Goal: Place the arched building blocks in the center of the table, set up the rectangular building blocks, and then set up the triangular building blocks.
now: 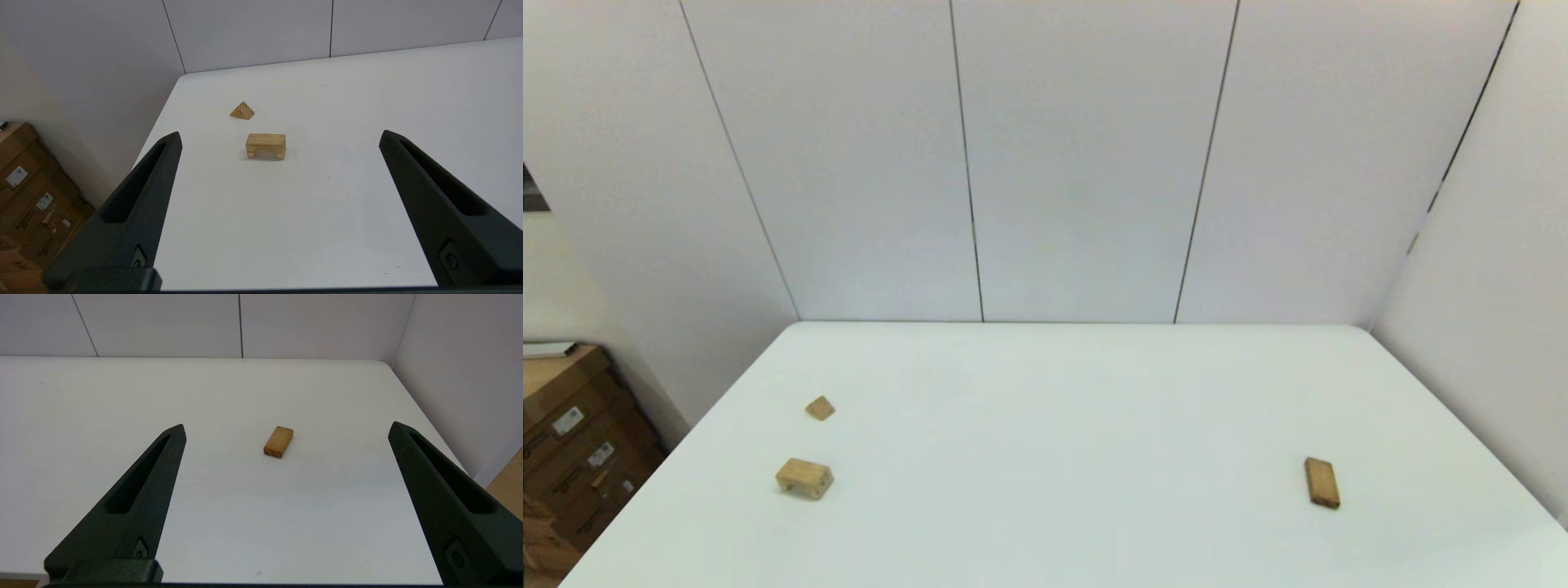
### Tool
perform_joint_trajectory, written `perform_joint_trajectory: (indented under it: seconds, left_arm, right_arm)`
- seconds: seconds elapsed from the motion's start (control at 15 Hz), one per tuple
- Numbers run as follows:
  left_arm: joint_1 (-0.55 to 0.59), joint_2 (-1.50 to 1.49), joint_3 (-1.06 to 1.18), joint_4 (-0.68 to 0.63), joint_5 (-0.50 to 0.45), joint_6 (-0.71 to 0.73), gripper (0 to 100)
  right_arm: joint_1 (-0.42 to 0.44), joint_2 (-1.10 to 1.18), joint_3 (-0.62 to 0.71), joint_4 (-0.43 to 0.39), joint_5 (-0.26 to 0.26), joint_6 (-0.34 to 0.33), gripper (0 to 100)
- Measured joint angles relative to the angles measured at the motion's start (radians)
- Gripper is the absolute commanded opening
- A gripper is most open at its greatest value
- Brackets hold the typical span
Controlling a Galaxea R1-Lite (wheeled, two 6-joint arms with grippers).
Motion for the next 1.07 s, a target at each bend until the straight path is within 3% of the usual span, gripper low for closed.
perform_joint_trajectory:
  seconds: [0.6,1.07]
  left_arm:
    - [0.000,0.001,-0.008,0.012,-0.005,0.000,100]
    - [-0.001,0.227,-0.247,0.132,-0.007,0.003,100]
  right_arm:
    - [0.000,0.000,0.000,0.000,0.000,0.000,100]
    - [0.000,0.000,0.000,0.000,0.000,0.000,100]
